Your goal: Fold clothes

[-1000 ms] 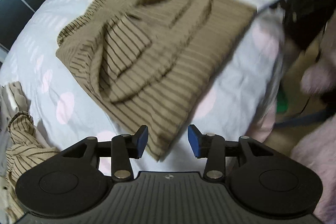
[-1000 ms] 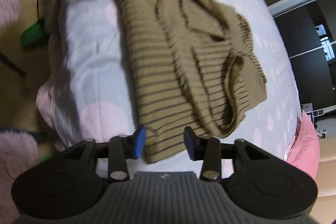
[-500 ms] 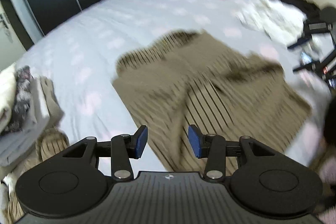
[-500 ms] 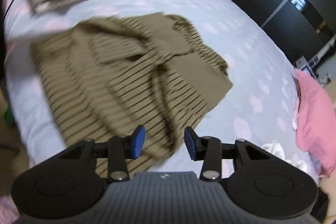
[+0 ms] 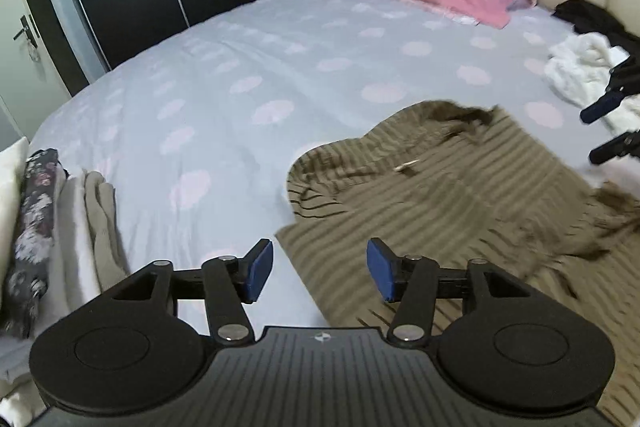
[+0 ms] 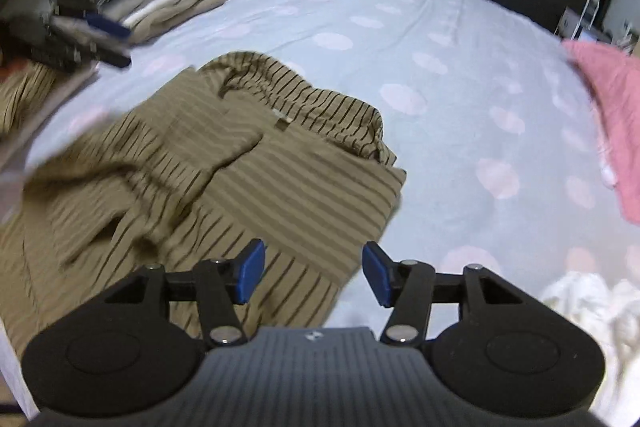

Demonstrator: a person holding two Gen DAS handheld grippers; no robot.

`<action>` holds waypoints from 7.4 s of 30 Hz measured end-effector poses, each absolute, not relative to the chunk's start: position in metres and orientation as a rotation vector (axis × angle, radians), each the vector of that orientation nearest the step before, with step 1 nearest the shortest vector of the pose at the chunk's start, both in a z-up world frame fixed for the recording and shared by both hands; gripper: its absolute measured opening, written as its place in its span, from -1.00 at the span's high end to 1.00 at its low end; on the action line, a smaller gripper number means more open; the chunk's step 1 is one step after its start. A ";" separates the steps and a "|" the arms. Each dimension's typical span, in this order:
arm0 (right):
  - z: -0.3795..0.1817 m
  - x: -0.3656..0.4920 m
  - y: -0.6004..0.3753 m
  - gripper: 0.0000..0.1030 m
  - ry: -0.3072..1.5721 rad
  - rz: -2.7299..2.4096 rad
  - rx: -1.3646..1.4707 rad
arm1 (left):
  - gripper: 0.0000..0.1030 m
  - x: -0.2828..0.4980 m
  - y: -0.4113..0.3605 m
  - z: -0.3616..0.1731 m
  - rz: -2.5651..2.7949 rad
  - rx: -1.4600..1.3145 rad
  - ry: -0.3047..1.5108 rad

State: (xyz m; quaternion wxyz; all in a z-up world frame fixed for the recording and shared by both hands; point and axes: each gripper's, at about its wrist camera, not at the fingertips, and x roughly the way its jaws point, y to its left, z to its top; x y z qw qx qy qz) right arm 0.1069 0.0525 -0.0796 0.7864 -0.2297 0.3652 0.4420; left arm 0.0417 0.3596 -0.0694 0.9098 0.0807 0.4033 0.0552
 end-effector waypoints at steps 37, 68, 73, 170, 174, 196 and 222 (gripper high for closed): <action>-0.108 0.208 0.120 0.80 0.929 0.908 -0.360 | 0.91 0.100 0.408 -0.112 0.035 -0.087 0.827; -0.092 -0.006 -0.020 0.77 0.692 1.183 -0.417 | 0.91 -0.103 0.278 -0.090 -0.114 0.222 0.817; -0.118 -0.018 -0.017 0.61 0.740 1.184 -0.526 | 0.89 -0.097 0.274 -0.114 -0.132 0.231 0.903; -0.103 -0.045 -0.007 0.63 0.819 1.044 -0.378 | 0.76 -0.110 0.238 -0.096 -0.123 0.127 0.887; -0.130 -0.040 -0.006 0.65 0.915 1.012 -0.433 | 0.82 -0.114 0.236 -0.122 -0.137 0.143 0.997; -0.100 -0.045 -0.053 -0.08 0.855 1.046 -0.206 | 0.27 -0.157 0.265 -0.089 -0.080 0.085 0.951; -0.172 0.018 -0.030 -0.49 1.109 0.719 0.108 | -0.05 -0.113 0.317 -0.146 0.187 -0.228 0.970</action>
